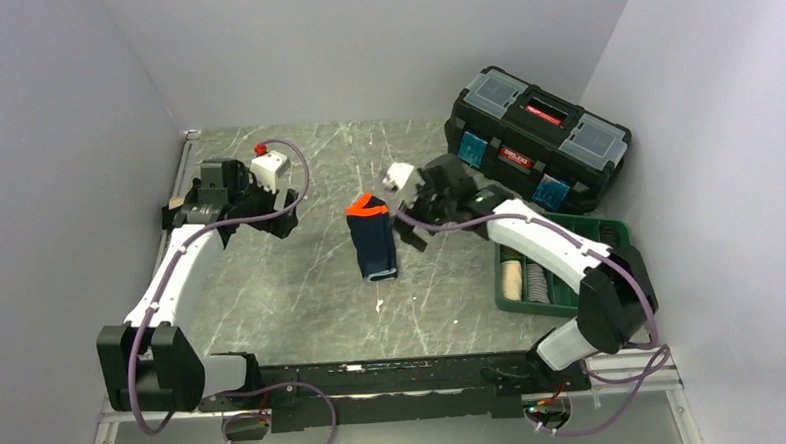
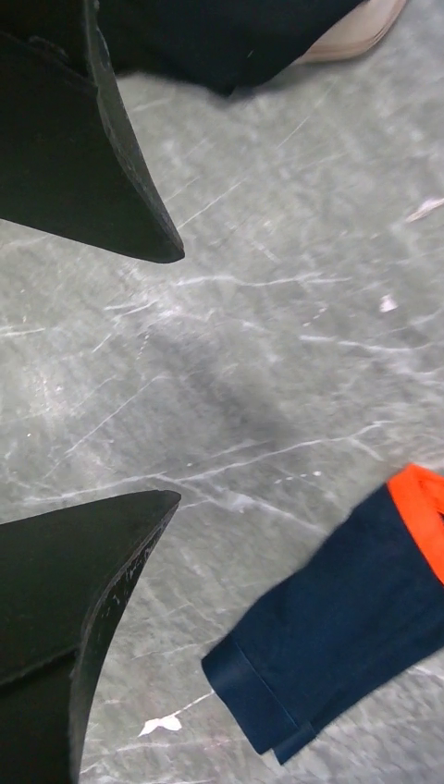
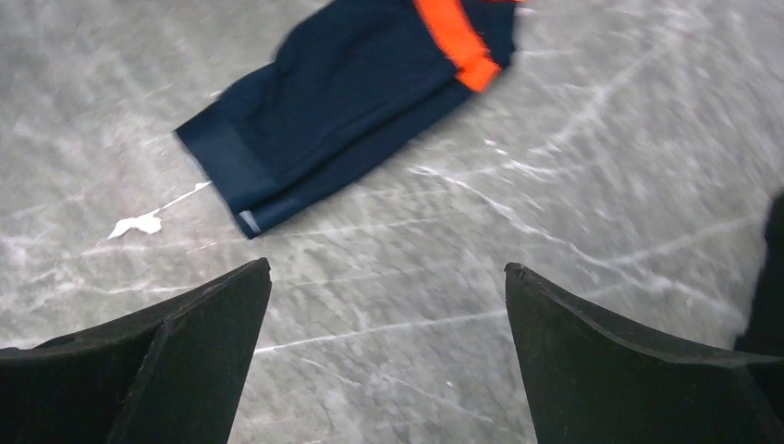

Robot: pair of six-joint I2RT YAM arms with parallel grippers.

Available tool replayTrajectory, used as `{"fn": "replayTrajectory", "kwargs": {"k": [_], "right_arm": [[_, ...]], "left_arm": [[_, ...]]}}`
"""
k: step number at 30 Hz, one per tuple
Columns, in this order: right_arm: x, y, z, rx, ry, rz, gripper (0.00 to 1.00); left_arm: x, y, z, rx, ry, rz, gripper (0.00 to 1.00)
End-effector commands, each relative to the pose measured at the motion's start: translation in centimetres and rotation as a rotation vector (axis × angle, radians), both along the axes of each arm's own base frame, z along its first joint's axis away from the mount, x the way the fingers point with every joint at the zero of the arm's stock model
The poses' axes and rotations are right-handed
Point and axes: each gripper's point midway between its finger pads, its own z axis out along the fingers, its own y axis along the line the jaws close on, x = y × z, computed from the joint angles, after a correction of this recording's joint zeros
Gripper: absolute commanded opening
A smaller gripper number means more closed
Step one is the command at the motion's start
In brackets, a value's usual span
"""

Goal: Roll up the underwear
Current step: Roll the underwear to the center of the board.

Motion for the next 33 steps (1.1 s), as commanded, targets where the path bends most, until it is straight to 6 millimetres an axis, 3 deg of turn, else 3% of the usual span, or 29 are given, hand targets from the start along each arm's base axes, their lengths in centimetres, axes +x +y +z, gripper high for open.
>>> {"fn": "replayTrajectory", "kwargs": {"k": [1, 4, 8, 18, 33], "right_arm": [[-3.0, 3.4, -3.0, -0.173, -0.088, 0.211, 1.00], [-4.8, 5.0, -5.0, -0.274, -0.139, 0.303, 0.99], [-6.3, 6.7, -6.8, -0.357, -0.186, 0.401, 0.95], [-5.8, 7.3, -10.1, -0.500, -0.251, 0.465, 0.83], [-5.4, 6.9, -12.2, -0.553, -0.280, 0.481, 0.59]], "left_arm": [[-0.4, 1.0, -0.9, 0.016, 0.080, 0.070, 0.99], [-0.6, 1.7, -1.9, 0.049, 0.136, 0.100, 0.99], [-1.4, 1.2, -2.4, 0.044, 0.165, 0.057, 0.99], [-2.0, 1.8, -3.0, 0.080, 0.167, 0.053, 0.99], [-1.7, 1.7, -3.5, 0.083, 0.188, 0.042, 0.99]]}}
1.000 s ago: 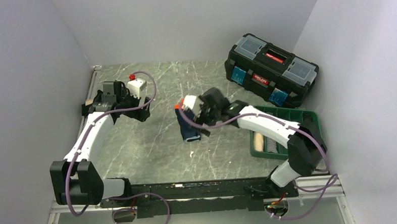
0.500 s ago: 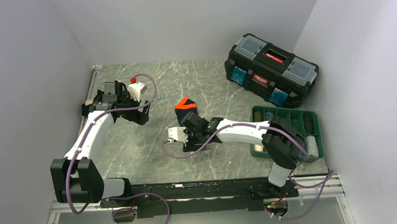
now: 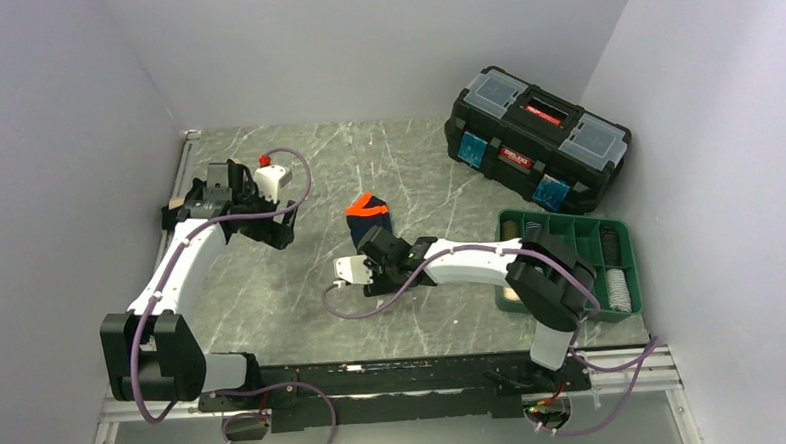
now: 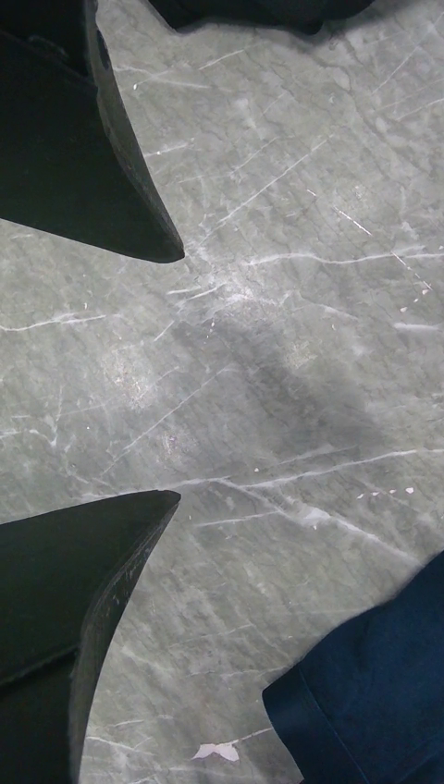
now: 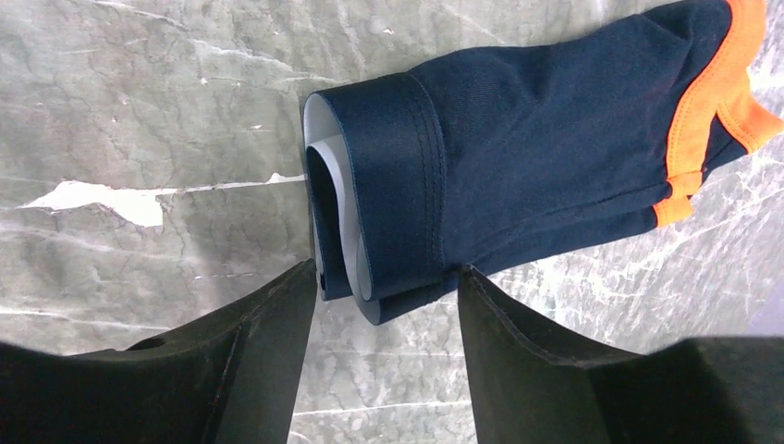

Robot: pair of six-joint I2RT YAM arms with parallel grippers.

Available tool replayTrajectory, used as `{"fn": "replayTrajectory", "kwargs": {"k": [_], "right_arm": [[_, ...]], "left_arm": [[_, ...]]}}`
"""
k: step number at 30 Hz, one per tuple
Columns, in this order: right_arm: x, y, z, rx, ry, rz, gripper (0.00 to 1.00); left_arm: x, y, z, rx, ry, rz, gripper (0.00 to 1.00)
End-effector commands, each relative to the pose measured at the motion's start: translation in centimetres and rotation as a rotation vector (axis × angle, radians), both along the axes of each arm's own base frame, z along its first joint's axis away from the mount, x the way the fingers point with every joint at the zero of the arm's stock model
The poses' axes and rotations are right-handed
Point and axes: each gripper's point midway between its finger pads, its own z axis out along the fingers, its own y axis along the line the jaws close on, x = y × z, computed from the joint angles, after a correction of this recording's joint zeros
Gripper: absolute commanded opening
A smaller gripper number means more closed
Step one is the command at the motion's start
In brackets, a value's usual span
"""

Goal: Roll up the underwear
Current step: Roll the underwear to the center of the board.

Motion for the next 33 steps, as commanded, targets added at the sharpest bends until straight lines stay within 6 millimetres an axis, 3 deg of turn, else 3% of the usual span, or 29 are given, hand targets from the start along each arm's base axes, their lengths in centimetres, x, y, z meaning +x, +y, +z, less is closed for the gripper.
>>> {"fn": "replayTrajectory", "kwargs": {"k": [1, 9, 19, 27, 33], "right_arm": [[0.5, 0.2, -0.5, -0.004, -0.041, 0.006, 0.58], [0.7, -0.4, -1.8, -0.032, -0.051, -0.007, 0.48], [-0.3, -0.5, -1.8, -0.011, -0.006, -0.026, 0.28], [-2.3, -0.4, -1.2, 0.011, 0.101, -0.021, 0.10], [-5.1, -0.2, -0.3, 0.035, 0.244, 0.007, 0.00]], "left_arm": [[0.8, 0.1, 0.7, 0.006, -0.022, -0.004, 0.99], [0.8, 0.0, 0.4, 0.003, -0.011, -0.010, 0.98], [0.8, 0.2, 0.1, 0.020, -0.003, -0.024, 0.97], [0.6, -0.2, -0.3, 0.008, 0.012, -0.061, 0.94], [0.2, -0.7, -0.4, 0.003, 0.011, -0.115, 0.94]]}}
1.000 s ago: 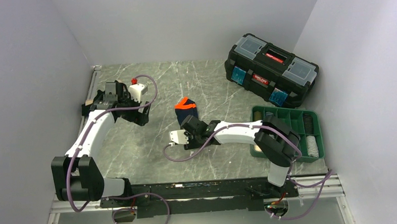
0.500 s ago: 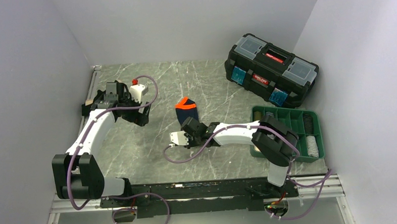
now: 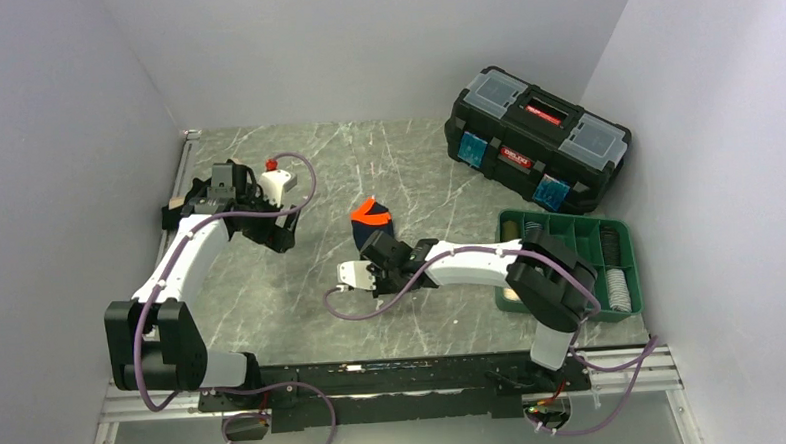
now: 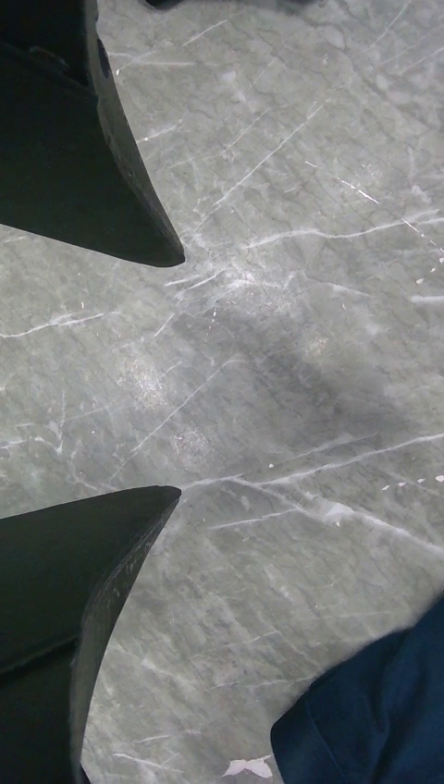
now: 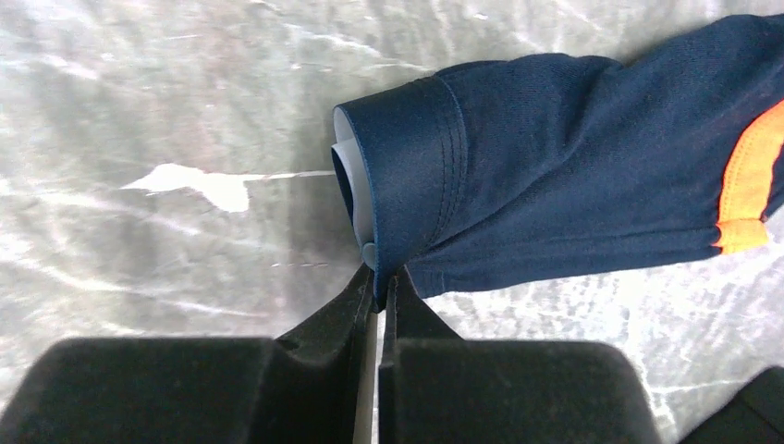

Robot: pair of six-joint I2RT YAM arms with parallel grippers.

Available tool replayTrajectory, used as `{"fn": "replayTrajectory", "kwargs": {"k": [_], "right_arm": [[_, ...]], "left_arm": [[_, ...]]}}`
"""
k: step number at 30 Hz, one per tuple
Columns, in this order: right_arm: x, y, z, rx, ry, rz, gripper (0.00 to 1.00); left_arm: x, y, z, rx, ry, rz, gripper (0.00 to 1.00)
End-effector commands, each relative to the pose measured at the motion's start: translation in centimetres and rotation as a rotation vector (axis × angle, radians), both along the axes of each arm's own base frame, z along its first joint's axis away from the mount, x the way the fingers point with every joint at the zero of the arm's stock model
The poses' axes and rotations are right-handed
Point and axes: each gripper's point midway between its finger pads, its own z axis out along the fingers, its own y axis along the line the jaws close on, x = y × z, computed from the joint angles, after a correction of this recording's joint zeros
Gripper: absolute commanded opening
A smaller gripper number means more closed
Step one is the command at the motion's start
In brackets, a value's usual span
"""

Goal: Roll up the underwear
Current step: Roll the underwear to the center of the board.

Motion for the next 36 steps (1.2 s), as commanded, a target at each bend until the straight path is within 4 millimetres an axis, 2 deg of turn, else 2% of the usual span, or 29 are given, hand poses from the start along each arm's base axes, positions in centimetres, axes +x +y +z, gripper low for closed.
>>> {"fn": "replayTrajectory", "kwargs": {"k": [1, 6, 9, 14, 16, 19, 22, 30, 36], "right_arm": [[-3.6, 0.5, 1.6, 0.048, 0.174, 0.030, 0.00], [-6.8, 0.4, 2.7, 0.064, 0.349, 0.065, 0.00], [-7.6, 0.7, 3.6, 0.089, 0.454, 0.071, 0.00], [-6.9, 1.1, 5.1, 0.152, 0.695, 0.044, 0.00], [-6.1, 1.3, 5.6, 0.177, 0.780, 0.028, 0.00], [-5.2, 1.2, 5.4, 0.178, 0.903, 0.010, 0.00], [-4.5, 1.5, 5.2, 0.187, 0.991, 0.008, 0.00], [-3.4, 2.2, 4.6, 0.206, 1.179, -0.003, 0.00], [-3.2, 2.4, 3.9, 0.192, 1.225, -0.014, 0.00]], "left_arm": [[0.4, -0.6, 1.2, -0.016, -0.036, -0.066, 0.94], [-0.6, -1.2, 1.2, -0.027, -0.039, -0.148, 0.94], [-1.5, -1.7, 0.9, -0.040, -0.057, -0.201, 0.93], [-2.9, -2.4, 0.1, -0.060, -0.144, -0.266, 0.94], [-3.2, -2.4, 0.0, -0.055, -0.180, -0.279, 0.94], [-3.9, -2.6, -0.5, -0.056, -0.196, -0.311, 0.95], [-5.2, -3.3, -0.9, -0.079, -0.212, -0.371, 0.99], [-8.4, -7.1, -1.8, -0.073, -0.336, -0.598, 0.99], [-9.2, -10.0, -2.1, -0.117, -0.381, -0.721, 0.99]]}}
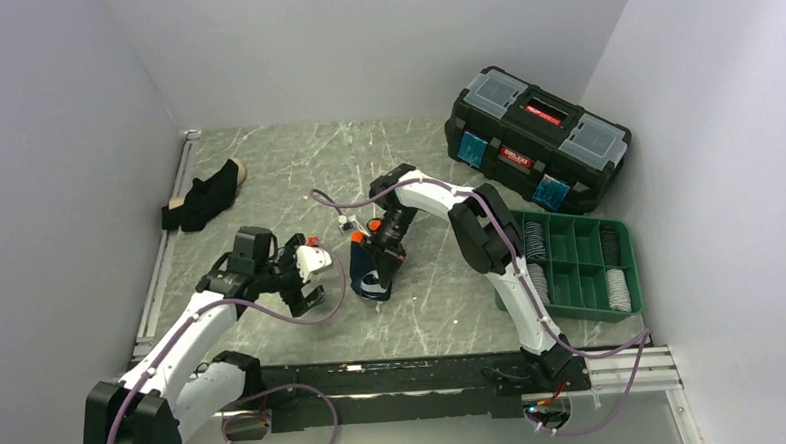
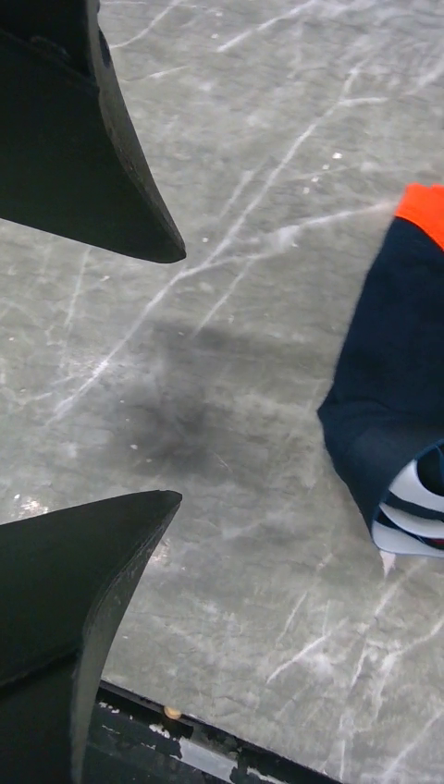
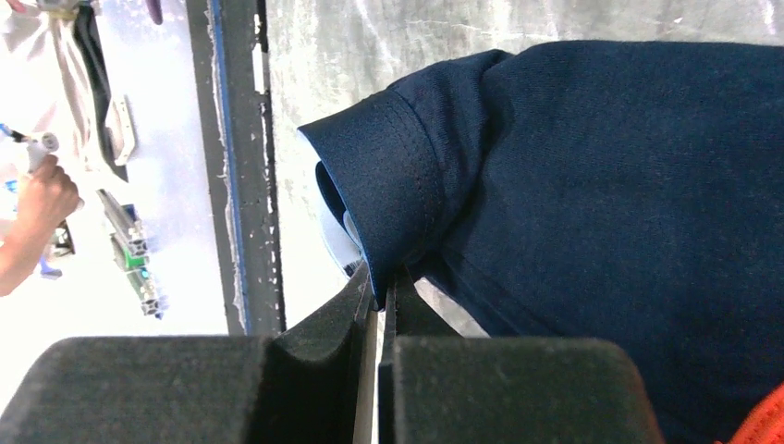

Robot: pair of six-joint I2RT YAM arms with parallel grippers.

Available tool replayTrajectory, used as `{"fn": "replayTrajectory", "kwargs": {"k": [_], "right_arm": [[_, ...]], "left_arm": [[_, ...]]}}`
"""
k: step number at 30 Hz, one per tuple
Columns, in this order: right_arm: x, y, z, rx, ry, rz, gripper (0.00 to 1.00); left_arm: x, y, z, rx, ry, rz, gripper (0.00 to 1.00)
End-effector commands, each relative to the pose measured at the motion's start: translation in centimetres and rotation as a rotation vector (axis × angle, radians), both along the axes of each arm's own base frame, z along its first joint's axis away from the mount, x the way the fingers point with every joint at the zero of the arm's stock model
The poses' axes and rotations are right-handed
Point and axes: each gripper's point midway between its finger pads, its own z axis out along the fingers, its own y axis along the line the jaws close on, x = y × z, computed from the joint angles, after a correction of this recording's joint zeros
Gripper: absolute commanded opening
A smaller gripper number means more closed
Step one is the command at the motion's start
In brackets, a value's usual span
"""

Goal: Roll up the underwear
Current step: Roll the underwear to the center of the board.

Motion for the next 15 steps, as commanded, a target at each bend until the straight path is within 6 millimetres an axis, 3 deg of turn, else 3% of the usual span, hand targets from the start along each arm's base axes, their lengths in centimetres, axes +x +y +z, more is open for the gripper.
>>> {"fn": "replayTrajectory", "kwargs": {"k": [1, 10, 15], "right_arm": [[-0.6, 0.4, 1.3, 0.050, 0.066, 0.015, 0.00], [-0.6, 0.4, 0.3, 0.025, 0.107, 0.013, 0.00], [-0.7, 0.3, -0.1, 0.014, 0.113, 0.012, 0.00]], "left_arm": [[0.9, -2.6, 1.2, -0.054, -0.101, -0.118, 0.99], [0.2, -8.3, 0.5, 0.018, -0.143, -0.315, 1.00], [0.4, -10.0, -0.4, 0.075, -0.176, -0.379, 0.99]]}}
